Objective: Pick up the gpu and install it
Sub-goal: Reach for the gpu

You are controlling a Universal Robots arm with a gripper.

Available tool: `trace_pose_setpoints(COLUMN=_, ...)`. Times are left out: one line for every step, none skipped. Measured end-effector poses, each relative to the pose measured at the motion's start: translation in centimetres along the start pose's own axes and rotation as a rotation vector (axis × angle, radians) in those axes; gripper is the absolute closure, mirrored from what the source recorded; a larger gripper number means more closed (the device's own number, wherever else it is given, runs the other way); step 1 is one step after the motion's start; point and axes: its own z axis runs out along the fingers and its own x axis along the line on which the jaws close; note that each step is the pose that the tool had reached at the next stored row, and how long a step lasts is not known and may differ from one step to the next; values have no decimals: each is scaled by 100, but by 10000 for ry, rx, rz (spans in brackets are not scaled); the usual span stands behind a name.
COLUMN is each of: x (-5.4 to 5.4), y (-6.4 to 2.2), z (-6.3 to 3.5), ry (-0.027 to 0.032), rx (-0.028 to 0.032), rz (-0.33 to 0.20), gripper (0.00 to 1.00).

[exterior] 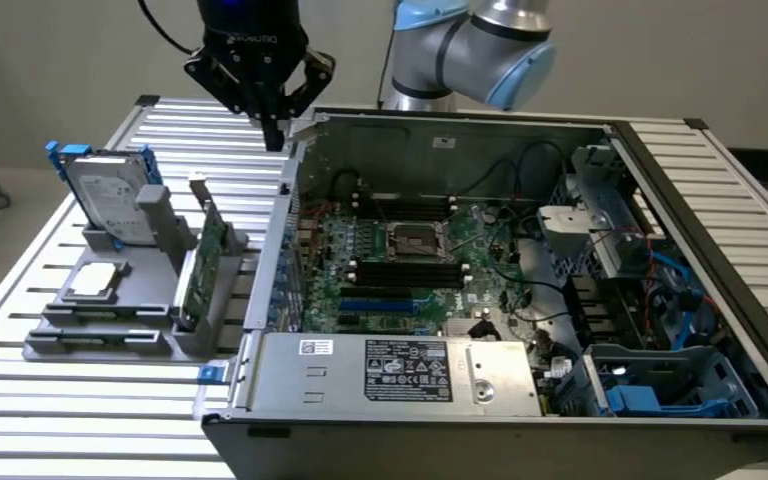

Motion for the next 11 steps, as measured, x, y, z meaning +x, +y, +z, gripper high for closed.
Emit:
trace_pose_setpoints(x=45, y=-4, z=12, ry=0, rx=1, rz=0, gripper=89)
trace_pose_setpoints(x=91, y=-8, z=25, ry=0, rx=5, rz=1, gripper=89)
trace_pose_setpoints(x=138, y=-12, z=39, ry=-1, rx=8, rz=0, gripper=89)
trace_pose_setpoints(x=184, y=-16, z=53, ry=0, rx=12, rz=-1, gripper=89)
trace_pose_setpoints(x=229, y=-20, z=67, ry=-1, rx=15, rz=0, gripper=89)
trace_pose_setpoints(x=275, y=-24, z=82, ry=-2, rx=17, rz=1, gripper=89)
trace_pose_setpoints(x=320, y=-28, z=96, ry=-2, rx=22, rz=0, gripper=89)
trace_pose_setpoints(x=365, y=-32, z=110, ry=-1, rx=26, rz=-1, gripper=89)
trace_pose_setpoints(x=410, y=-36, z=124, ry=-2, rx=28, rz=0, gripper=89)
trace_pose_setpoints(x=455, y=-40, z=138, ry=-3, rx=31, rz=0, gripper=89)
trace_pose_setpoints(x=500, y=-44, z=151, ry=-3, rx=35, rz=1, gripper=89)
